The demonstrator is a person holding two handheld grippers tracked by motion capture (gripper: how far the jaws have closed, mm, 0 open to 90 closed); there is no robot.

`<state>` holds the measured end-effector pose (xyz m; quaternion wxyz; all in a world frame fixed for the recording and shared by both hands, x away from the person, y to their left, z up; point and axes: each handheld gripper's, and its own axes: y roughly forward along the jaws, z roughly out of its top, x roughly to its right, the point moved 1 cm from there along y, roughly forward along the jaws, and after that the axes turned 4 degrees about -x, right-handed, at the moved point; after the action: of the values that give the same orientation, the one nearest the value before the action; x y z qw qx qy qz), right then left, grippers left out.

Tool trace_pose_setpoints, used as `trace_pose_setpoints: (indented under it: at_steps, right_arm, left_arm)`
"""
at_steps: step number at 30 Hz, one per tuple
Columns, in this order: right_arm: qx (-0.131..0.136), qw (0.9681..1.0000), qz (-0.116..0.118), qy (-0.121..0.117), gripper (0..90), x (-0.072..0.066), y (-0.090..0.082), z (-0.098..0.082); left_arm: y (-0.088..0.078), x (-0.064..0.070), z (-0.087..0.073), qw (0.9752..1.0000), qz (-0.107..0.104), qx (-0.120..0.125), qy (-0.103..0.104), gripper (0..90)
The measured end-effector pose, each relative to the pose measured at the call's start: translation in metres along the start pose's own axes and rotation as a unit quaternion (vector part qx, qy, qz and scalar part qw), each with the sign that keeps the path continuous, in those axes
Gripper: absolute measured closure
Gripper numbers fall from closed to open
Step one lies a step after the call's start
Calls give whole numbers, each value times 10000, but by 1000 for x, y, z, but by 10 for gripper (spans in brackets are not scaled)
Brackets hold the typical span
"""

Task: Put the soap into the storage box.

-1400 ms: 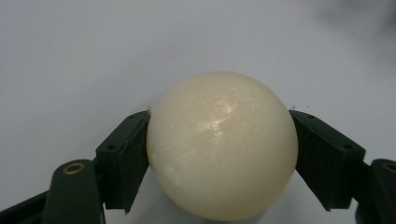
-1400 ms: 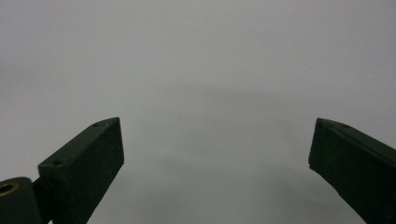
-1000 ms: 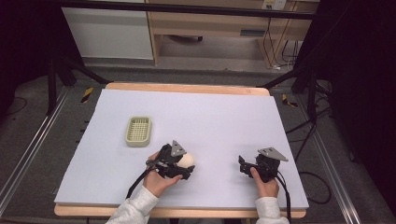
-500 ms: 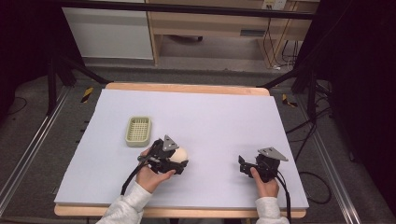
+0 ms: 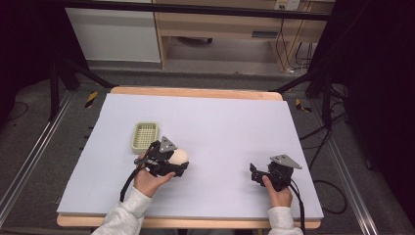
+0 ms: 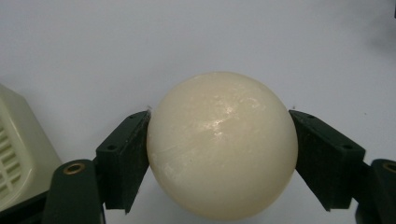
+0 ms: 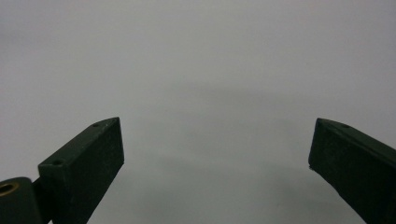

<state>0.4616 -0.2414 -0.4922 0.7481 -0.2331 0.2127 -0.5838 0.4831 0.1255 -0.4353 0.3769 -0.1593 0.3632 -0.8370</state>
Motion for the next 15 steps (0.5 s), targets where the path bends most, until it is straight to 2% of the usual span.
trace_pose_setpoints:
  at_steps: [15]
  right_arm:
    - [6,10000,-9,-11,38,0,0,0]
  left_arm:
    - [-3,-21,-2,9998,113,-16,-191,242]
